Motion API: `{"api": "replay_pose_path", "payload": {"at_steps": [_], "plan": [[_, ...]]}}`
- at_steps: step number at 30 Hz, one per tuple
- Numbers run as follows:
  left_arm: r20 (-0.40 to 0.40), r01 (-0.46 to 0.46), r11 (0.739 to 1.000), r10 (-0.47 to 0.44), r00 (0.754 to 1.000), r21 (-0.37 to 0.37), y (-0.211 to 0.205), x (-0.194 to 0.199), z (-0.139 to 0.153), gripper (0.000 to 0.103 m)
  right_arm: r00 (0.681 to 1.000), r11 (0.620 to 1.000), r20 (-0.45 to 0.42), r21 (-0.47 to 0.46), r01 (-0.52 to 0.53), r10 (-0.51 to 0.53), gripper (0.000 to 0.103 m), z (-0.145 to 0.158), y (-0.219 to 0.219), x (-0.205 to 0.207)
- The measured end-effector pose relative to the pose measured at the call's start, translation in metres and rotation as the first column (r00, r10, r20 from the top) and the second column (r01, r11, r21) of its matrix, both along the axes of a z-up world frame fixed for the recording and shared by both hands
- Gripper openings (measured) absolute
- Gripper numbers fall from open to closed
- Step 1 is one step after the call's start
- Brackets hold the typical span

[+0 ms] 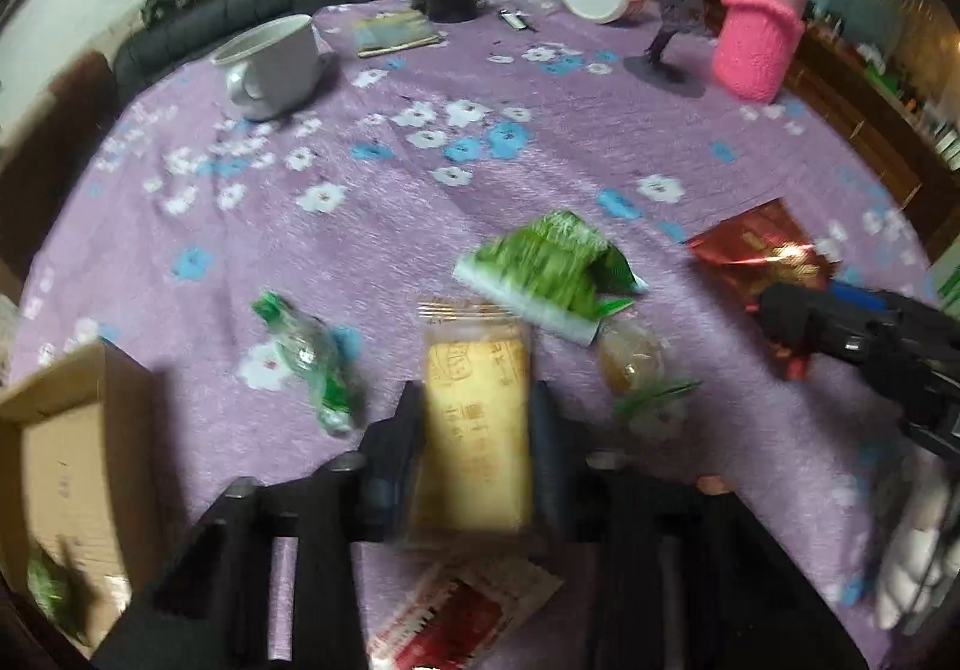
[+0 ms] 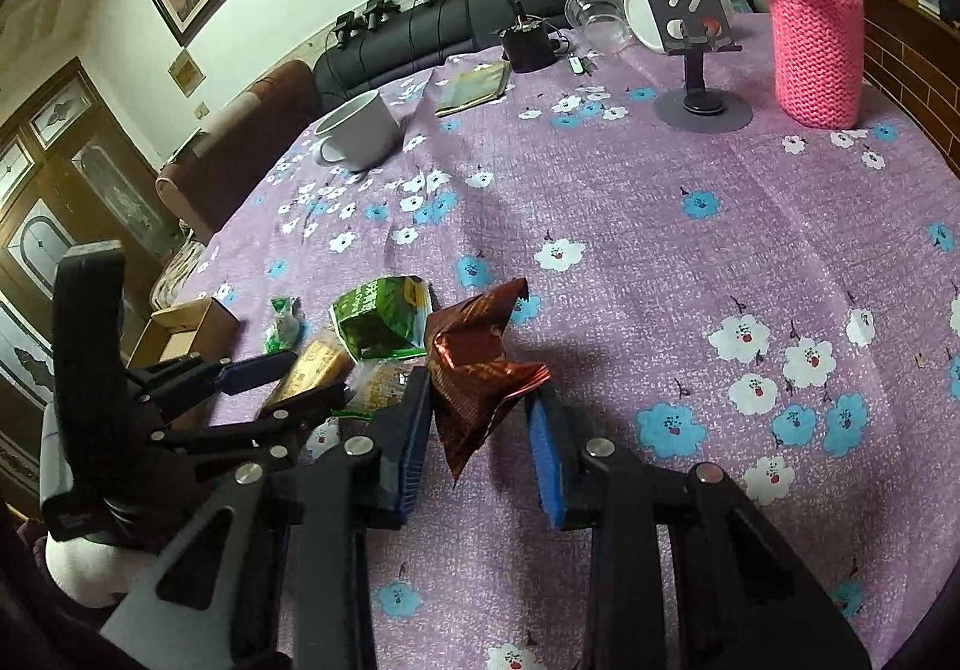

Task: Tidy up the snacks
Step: 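Carry the biscuit packet into the box with the left tool while the right tool drops the brown-red packet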

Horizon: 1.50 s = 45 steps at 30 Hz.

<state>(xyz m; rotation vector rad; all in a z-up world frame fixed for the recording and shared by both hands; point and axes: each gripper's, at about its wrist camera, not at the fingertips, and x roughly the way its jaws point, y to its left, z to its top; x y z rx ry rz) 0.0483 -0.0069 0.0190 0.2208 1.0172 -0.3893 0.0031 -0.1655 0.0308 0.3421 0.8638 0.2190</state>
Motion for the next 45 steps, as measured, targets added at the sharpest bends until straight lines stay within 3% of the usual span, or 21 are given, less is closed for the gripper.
{"api": "replay_pose_path", "payload": {"at_steps": [2, 7, 14, 18, 22, 28, 31, 36, 40, 43, 45], "plan": [[0.003, -0.011, 1.000, 0.011, 1.000, -0.012, 0.002, -0.004, 0.001, 0.032, 1.000, 1.000, -0.001, -0.003, 0.003, -0.003, 0.033, 0.000, -0.001, -0.001], [0.018, -0.042, 0.991, 0.045, 0.999, -0.129, 0.023, -0.022, 0.023, 0.032, 1.000, 1.000, 0.010, -0.006, 0.001, -0.001, 0.032, 0.001, 0.001, -0.002], [0.109, -0.153, 0.935, 0.197, 0.974, -0.319, 0.107, -0.084, 0.081, 0.032, 0.999, 1.000, 0.047, -0.012, -0.012, 0.013, 0.030, 0.006, 0.006, -0.008], [0.147, -0.257, 0.909, 0.318, 0.937, -0.327, 0.161, -0.113, 0.086, 0.032, 0.995, 0.999, 0.088, -0.022, -0.042, 0.043, 0.030, 0.015, 0.020, -0.017], [0.114, -0.359, 0.878, 0.411, 0.905, -0.318, 0.209, -0.125, 0.067, 0.032, 0.992, 0.997, 0.104, 0.000, -0.074, 0.074, 0.030, 0.031, 0.039, -0.032], [0.066, -0.455, 0.831, 0.499, 0.864, -0.320, 0.251, -0.122, 0.045, 0.032, 0.963, 0.965, 0.085, 0.031, -0.260, 0.257, 0.030, 0.052, 0.114, -0.047], [0.044, -0.482, 0.817, 0.520, 0.853, -0.316, 0.260, -0.114, 0.037, 0.033, 0.931, 0.932, 0.064, 0.039, -0.361, 0.358, 0.030, 0.054, 0.165, -0.047], [0.030, -0.508, 0.785, 0.553, 0.833, -0.356, 0.276, -0.111, 0.038, 0.037, 0.897, 0.896, 0.005, 0.025, -0.443, 0.443, 0.031, 0.042, 0.238, -0.029], [0.066, -0.485, 0.786, 0.547, 0.835, -0.383, 0.280, -0.125, 0.045, 0.044, 0.872, 0.874, -0.060, 0.020, -0.485, 0.485, 0.031, 0.024, 0.278, -0.006], [0.100, -0.468, 0.780, 0.551, 0.829, -0.415, 0.284, -0.137, 0.054, 0.048, 0.874, 0.878, -0.097, 0.009, -0.478, 0.476, 0.032, 0.023, 0.286, 0.005], [0.118, -0.449, 0.775, 0.547, 0.828, -0.445, 0.284, -0.146, 0.062, 0.052, 0.887, 0.888, -0.043, 0.028, -0.459, 0.460, 0.031, 0.043, 0.268, 0.004]]}}
